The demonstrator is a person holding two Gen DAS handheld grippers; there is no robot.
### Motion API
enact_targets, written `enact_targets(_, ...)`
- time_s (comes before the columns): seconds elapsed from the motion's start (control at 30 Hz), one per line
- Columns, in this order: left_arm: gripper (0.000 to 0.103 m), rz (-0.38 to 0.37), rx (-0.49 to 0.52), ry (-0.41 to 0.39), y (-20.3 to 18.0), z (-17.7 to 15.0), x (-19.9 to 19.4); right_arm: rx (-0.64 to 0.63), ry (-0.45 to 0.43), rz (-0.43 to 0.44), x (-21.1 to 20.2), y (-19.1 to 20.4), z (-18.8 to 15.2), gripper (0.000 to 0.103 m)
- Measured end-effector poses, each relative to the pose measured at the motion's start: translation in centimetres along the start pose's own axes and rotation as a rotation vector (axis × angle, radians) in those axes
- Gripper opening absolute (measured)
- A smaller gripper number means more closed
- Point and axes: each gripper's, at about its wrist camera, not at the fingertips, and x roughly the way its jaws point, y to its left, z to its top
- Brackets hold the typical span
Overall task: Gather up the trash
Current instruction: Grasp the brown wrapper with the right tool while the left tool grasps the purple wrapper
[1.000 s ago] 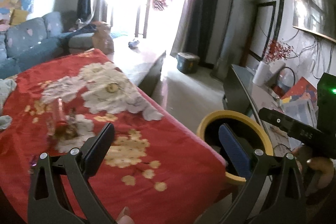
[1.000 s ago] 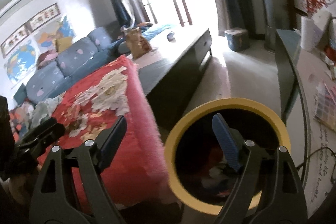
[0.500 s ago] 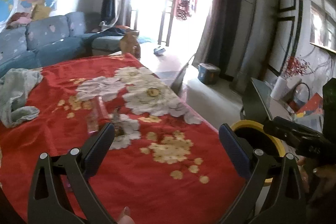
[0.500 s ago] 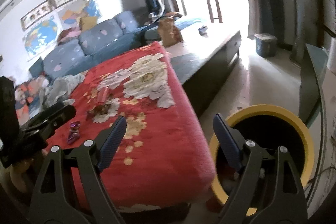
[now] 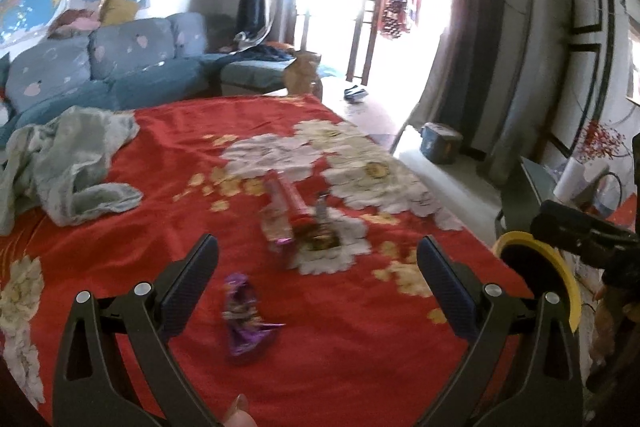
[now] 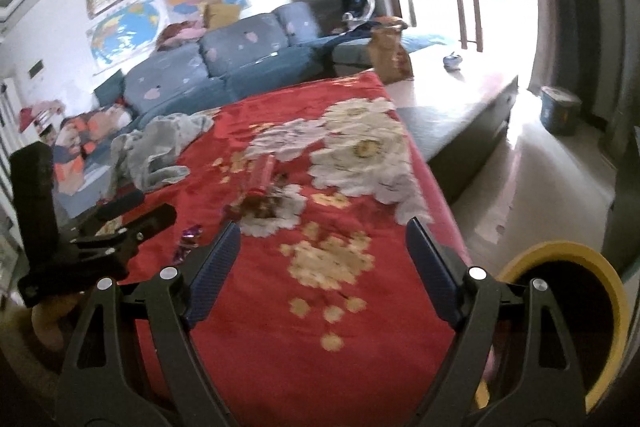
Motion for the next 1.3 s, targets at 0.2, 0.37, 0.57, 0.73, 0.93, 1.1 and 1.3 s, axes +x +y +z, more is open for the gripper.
enact_targets(0.2, 0.096, 0.022, -0.025, 0.048, 3.0, -0.8, 0.2, -0.046, 0.035, 0.033, 3.6, 2.4, 1.2, 0.076)
enact_targets(0.37, 0.096, 0.009, -0.048, 0.091, 5.1, -2.1, 0.7, -0.08, 0.091, 0.035, 7.6, 3.8, 1.4, 0.069)
enact_targets(0.57, 0.095, -0.029, -0.082, 0.137, 6.5, -3.6, 1.6, -0.056, 0.173, 0.051, 12.4, 4.2, 1.3, 0.052)
enact_targets(0.73, 0.074, -0.073, -0.116, 0.174, 6.7, -4.4, 2.4, -0.033, 0.223, 0.066, 15.6, 4.4, 1.5, 0.039)
enact_targets(0.93, 0.058, -0.104, -0.133, 0.221, 7.0, -5.4, 3.5, -0.021, 0.279, 0.063, 18.7, 4.4, 1.2, 0.029)
enact_targets(1.1, 0.049, -0.118, -0.134, 0.245, 6.8, -5.9, 4.2, -0.002, 0.312, 0.083, 20.3, 4.2, 0.7, 0.024)
enact_targets(1.3, 0.029, -0.121, -0.127, 0.262, 6.4, -6.3, 4.6, -0.014, 0.301, 0.112, 20.0, 4.6, 0.4, 0.008)
